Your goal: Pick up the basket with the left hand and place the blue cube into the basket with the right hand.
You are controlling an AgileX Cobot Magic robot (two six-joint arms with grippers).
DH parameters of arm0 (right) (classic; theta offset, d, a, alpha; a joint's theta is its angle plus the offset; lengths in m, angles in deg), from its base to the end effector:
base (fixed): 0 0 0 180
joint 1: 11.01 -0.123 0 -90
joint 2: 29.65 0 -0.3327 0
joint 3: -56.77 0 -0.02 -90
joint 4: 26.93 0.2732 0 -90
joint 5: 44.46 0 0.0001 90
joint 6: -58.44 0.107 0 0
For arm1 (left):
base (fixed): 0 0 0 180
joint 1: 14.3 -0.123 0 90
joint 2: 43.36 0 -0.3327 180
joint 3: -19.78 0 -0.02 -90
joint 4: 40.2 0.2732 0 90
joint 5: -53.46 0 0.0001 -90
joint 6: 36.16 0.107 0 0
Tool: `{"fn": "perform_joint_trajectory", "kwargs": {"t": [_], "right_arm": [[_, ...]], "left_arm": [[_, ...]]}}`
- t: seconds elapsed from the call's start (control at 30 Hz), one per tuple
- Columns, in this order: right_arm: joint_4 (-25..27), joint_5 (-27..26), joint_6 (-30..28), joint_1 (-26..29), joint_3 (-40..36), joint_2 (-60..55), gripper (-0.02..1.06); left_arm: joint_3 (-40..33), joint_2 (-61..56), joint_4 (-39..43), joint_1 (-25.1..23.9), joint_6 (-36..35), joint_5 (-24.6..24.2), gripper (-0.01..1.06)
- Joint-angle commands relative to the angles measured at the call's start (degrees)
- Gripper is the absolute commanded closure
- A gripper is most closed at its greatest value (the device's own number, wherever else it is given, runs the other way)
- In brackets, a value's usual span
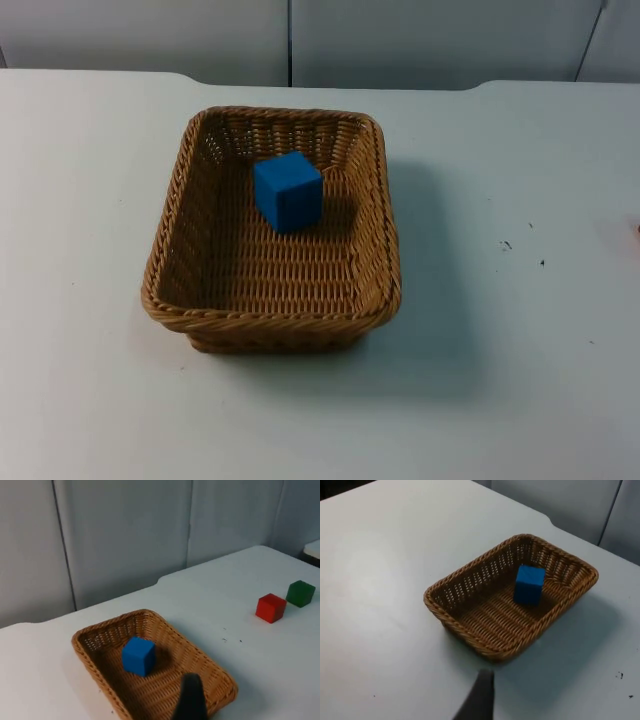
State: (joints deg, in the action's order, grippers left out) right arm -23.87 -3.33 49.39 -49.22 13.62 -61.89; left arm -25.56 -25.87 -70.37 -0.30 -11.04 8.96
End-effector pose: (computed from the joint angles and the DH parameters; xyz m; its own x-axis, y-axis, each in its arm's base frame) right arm 0.0555 0.0485 0.3410 -0.2724 -0.3638 -0.8907 -0.6796 0.7281 -0.0896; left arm 0.0045 -0.0400 0.3426 -0.1957 0.0925 -0.9763 0.5687 0.8218 -0.0361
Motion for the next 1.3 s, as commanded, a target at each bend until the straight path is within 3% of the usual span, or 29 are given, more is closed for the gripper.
{"fn": "perform_joint_trajectory", "kwargs": {"t": [0.0,0.13,0.2,0.3,0.53,0.67,0.77,1.17,1.23,1.27], "right_arm": [[0.20,2.31,0.01,-0.27,-0.79,3.42,0.25],[0.06,9.02,1.05,-0.27,-1.21,11.82,0.25],[-0.13,9.82,1.59,-0.27,-1.21,12.77,0.25],[-0.45,16.01,2.98,-0.27,-1.21,18.70,0.25],[-3.06,24.13,6.58,-0.27,-1.21,25.58,0.25],[-3.87,24.96,8.06,-0.44,-3.15,25.58,0.25],[-3.87,20.77,8.24,-0.44,-5.99,25.58,0.25],[-4.53,20.65,9.05,-0.44,-6.07,25.58,0.25],[-4.53,20.65,9.05,-0.44,-6.04,25.58,0.23],[-4.53,20.65,9.05,-0.44,-6.04,25.58,0.20]], "left_arm": [[-0.35,-4.14,6.49,0.38,-6.38,-3.07,0.41],[-0.35,-10.30,16.28,0.38,-17.18,-9.98,0.41],[-0.35,-10.83,17.41,0.38,-18.31,-11.33,0.41],[-0.49,-10.83,20.12,0.38,-20.97,-16.73,0.41],[-0.51,-10.83,20.82,0.38,-21.25,-18.08,0.41],[-0.51,-10.83,22.42,0.38,-21.25,-18.23,0.41],[-0.51,-10.83,23.07,0.38,-21.25,-18.22,0.41],[-3.77,-10.83,22.54,0.38,-21.25,-17.15,0.41],[-3.77,-10.83,22.54,0.38,-21.25,-17.15,0.31],[-3.77,-10.83,22.54,0.38,-21.25,-17.15,0.17]]}}
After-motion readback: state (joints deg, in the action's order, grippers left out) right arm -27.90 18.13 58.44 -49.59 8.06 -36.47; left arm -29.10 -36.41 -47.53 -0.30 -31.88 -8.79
